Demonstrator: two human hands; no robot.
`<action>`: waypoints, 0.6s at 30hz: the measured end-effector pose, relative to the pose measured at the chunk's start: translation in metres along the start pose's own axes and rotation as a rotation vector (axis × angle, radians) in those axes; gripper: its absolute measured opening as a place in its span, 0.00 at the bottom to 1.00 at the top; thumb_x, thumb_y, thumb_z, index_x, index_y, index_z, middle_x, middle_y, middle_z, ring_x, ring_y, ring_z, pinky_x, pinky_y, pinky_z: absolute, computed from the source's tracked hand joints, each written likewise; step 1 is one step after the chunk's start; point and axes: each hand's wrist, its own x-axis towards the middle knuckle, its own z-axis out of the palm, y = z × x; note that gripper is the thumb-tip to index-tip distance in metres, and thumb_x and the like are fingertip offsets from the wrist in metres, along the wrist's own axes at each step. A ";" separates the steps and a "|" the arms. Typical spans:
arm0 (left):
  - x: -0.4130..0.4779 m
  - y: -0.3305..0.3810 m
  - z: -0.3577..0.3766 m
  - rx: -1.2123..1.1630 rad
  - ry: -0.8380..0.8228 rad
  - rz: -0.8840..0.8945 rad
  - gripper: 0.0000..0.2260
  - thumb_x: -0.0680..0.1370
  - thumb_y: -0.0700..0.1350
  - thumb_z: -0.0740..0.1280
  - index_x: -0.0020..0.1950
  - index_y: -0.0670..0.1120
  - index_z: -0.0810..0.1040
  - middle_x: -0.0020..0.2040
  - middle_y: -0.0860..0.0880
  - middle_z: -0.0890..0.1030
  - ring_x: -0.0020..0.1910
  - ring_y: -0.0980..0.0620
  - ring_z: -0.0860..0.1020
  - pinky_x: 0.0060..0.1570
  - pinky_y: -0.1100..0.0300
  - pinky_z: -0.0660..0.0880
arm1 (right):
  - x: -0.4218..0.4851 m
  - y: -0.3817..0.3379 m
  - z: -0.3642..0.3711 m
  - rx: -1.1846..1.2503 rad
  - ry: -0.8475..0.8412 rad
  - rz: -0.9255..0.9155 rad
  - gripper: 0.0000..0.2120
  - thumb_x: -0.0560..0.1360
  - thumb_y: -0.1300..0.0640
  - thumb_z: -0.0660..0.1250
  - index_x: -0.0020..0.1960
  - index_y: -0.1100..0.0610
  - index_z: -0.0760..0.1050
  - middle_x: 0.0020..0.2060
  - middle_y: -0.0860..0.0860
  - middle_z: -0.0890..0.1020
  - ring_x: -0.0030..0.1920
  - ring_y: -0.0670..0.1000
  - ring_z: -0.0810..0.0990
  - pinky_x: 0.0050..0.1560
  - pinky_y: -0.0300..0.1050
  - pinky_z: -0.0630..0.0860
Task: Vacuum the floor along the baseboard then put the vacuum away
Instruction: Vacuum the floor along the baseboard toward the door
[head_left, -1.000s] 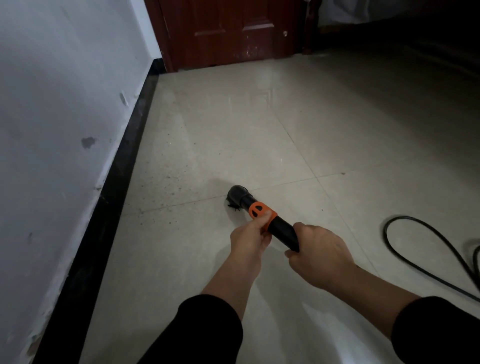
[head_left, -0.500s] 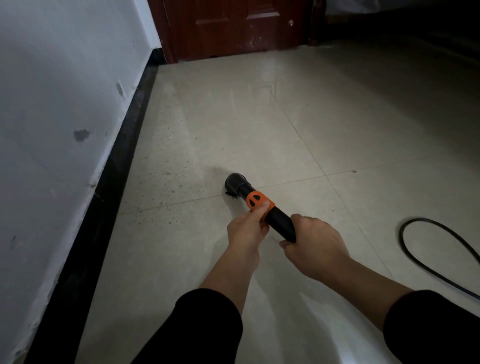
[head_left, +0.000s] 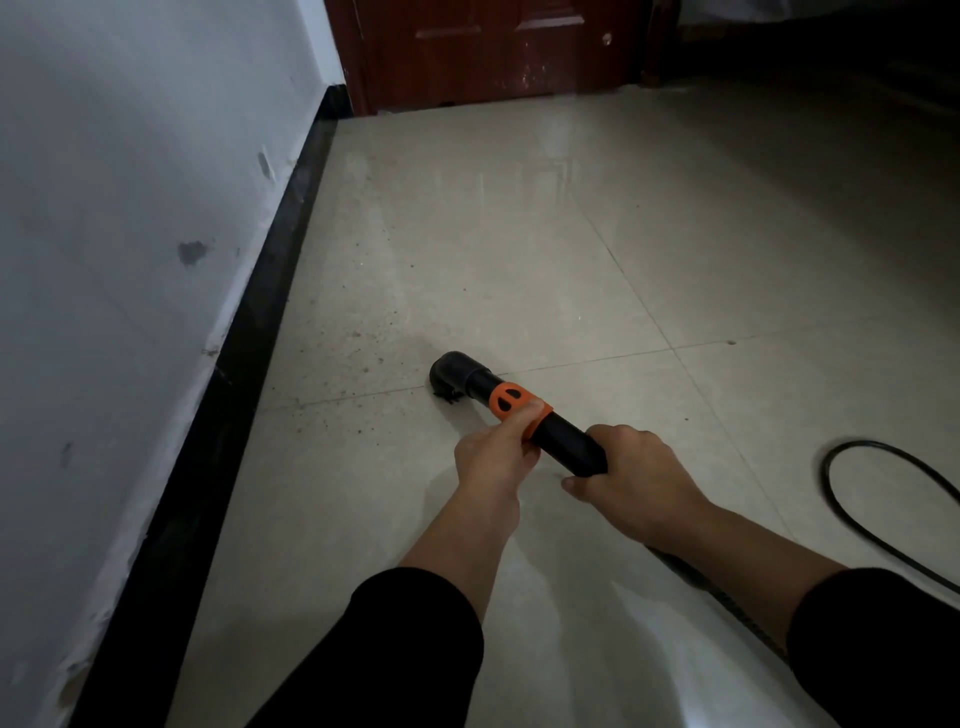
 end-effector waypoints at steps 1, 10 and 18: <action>-0.001 0.001 -0.002 -0.003 0.004 0.000 0.13 0.71 0.41 0.76 0.51 0.37 0.80 0.47 0.41 0.83 0.48 0.50 0.82 0.56 0.59 0.78 | -0.001 -0.002 -0.001 0.010 -0.008 -0.005 0.09 0.73 0.52 0.70 0.43 0.54 0.71 0.34 0.48 0.75 0.34 0.49 0.74 0.29 0.38 0.62; -0.012 0.009 -0.023 -0.002 0.059 0.014 0.13 0.70 0.41 0.77 0.50 0.39 0.79 0.48 0.42 0.83 0.48 0.51 0.82 0.55 0.60 0.77 | -0.011 -0.021 0.001 0.036 -0.061 -0.038 0.11 0.73 0.53 0.71 0.41 0.54 0.70 0.33 0.49 0.74 0.32 0.47 0.72 0.29 0.38 0.62; -0.022 0.016 -0.037 -0.025 0.098 0.018 0.14 0.70 0.41 0.77 0.52 0.39 0.78 0.49 0.41 0.83 0.47 0.51 0.82 0.57 0.59 0.77 | -0.017 -0.037 0.004 0.026 -0.082 -0.058 0.10 0.72 0.52 0.71 0.44 0.55 0.72 0.34 0.49 0.75 0.33 0.48 0.73 0.30 0.38 0.63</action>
